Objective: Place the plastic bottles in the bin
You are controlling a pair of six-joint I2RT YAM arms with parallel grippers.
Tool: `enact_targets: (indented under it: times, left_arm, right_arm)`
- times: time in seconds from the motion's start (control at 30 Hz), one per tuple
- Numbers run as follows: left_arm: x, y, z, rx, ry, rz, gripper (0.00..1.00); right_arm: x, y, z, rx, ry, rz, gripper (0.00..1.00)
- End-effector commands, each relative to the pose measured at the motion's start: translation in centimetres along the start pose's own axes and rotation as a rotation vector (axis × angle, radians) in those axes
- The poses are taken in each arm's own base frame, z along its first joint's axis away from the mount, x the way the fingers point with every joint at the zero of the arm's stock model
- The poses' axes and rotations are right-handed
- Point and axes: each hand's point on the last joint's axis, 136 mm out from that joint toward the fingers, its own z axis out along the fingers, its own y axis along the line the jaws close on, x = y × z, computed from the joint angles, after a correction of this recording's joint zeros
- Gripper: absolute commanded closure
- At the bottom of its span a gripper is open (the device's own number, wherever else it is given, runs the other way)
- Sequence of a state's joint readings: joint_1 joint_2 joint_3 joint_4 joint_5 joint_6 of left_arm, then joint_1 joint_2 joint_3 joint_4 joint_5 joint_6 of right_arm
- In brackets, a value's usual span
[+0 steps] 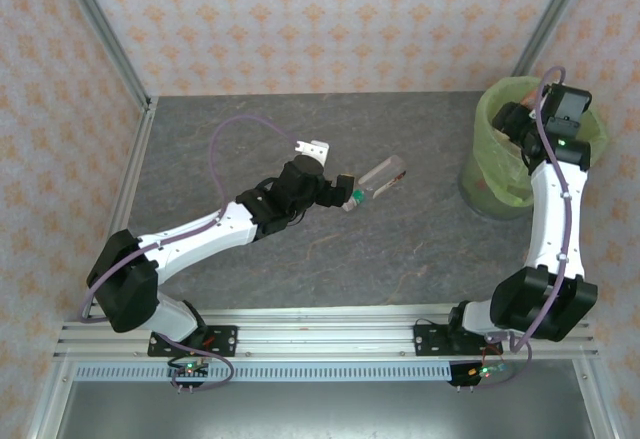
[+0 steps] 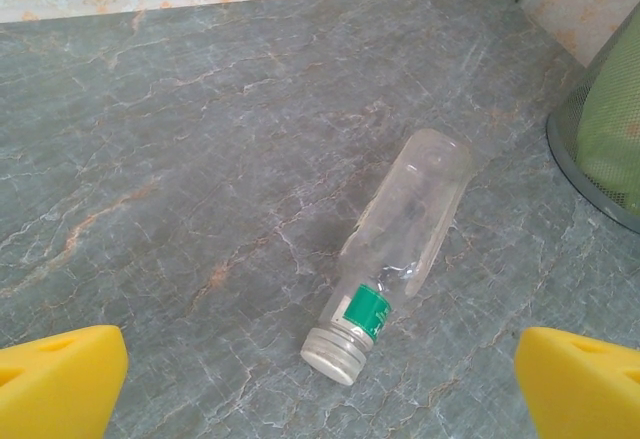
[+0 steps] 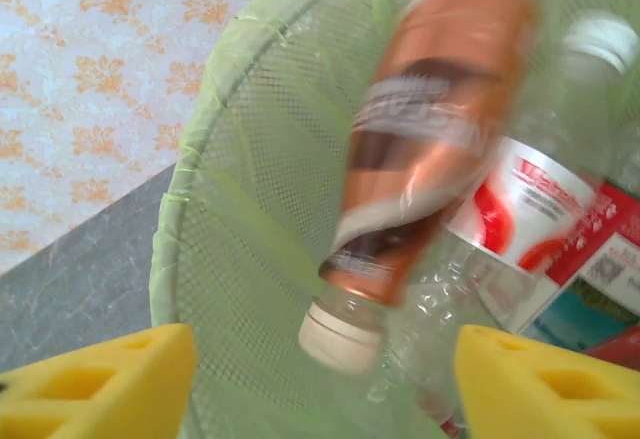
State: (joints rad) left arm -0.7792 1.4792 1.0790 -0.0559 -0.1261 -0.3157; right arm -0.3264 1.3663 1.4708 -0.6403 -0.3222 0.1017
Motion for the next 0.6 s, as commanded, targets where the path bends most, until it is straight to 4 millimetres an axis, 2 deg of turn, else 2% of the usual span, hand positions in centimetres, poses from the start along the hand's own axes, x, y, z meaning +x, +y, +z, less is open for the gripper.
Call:
enact_targets:
  times: [0.0,0.03,0.07,0.33,0.57]
  left_arm:
    - [-1.0,0.3,-0.8,-0.022,-0.038,-0.015,0.00]
    - [-0.9,0.4,-0.8,-0.025,-0.035,-0.015,0.00]
    - [-0.9,0.4,-0.8,-0.024,-0.033,-0.012,0.00]
    - [-0.7,0.5,-0.7,-0.035,-0.022,-0.011,0.00]
    - [-0.3,0.2,-0.1,-0.029,0.005,-0.016,0.00]
  right_arm:
    - [-1.4,0.7,-2.0,-0.022,-0.046,0.001,0.22]
    - [-1.6,0.7,-2.3,-0.024,-0.058,0.000,0.16]
    - [-1.6,0.8,-2.5,-0.028,-0.069,-0.004,0.00]
    - [-1.9,2.6,-4.4,-0.126,-0.135,-0.014,0.01]
    - [-1.6,5.1,-5.3,-0.202,-0.147,-0.032,0.01]
